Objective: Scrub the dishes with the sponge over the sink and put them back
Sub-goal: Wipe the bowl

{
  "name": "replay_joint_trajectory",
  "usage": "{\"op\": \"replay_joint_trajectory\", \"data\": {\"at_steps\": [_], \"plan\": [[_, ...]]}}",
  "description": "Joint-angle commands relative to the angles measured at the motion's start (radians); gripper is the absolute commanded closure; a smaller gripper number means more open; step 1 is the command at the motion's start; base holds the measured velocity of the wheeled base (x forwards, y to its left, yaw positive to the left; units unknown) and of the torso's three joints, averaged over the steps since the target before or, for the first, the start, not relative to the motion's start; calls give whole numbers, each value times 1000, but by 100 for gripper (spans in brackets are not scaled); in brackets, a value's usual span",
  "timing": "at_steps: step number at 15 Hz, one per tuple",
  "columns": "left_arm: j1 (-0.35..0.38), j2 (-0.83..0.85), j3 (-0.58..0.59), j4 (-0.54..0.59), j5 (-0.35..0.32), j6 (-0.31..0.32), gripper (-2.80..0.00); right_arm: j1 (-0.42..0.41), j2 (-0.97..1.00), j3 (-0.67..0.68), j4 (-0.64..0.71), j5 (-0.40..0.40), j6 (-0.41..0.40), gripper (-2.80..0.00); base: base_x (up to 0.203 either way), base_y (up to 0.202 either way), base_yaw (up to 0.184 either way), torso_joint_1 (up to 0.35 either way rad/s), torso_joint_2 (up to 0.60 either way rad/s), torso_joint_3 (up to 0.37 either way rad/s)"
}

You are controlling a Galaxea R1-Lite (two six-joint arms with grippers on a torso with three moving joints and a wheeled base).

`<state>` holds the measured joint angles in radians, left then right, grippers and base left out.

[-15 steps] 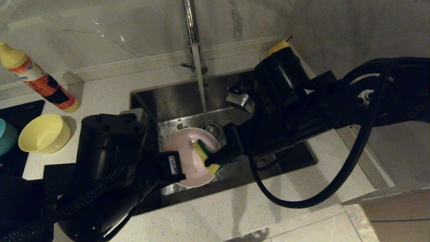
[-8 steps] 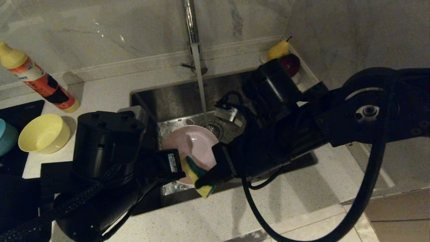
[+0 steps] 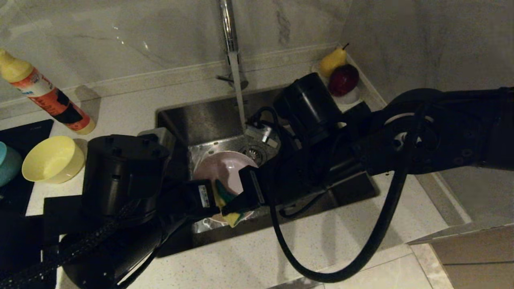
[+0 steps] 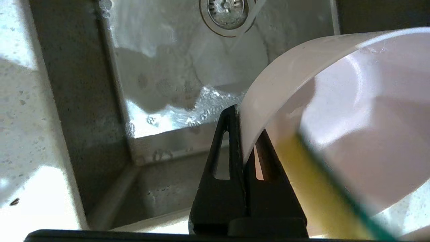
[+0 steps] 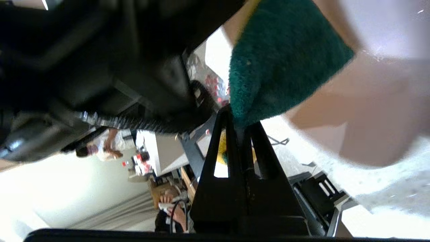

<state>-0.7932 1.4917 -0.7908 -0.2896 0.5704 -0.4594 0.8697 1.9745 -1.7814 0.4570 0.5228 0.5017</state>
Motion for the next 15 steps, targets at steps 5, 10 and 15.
{"op": "replay_joint_trajectory", "data": {"at_steps": [5, 10, 15], "plan": [[-1, -11, 46, -3, -5, -7, 0, -44, 8, -103, 13, 3, 6, 0, 0, 0, 0, 0, 0, 0], [0, -19, 67, -37, 6, -4, 0, -54, -34, -82, 24, 2, 28, 0, 0, 0, 0, 0, 0, 0], [0, -17, 48, -39, 5, -2, 0, -54, -94, 32, 40, 0, 23, 0, 0, 0, 0, 0, 0, 0]]}}
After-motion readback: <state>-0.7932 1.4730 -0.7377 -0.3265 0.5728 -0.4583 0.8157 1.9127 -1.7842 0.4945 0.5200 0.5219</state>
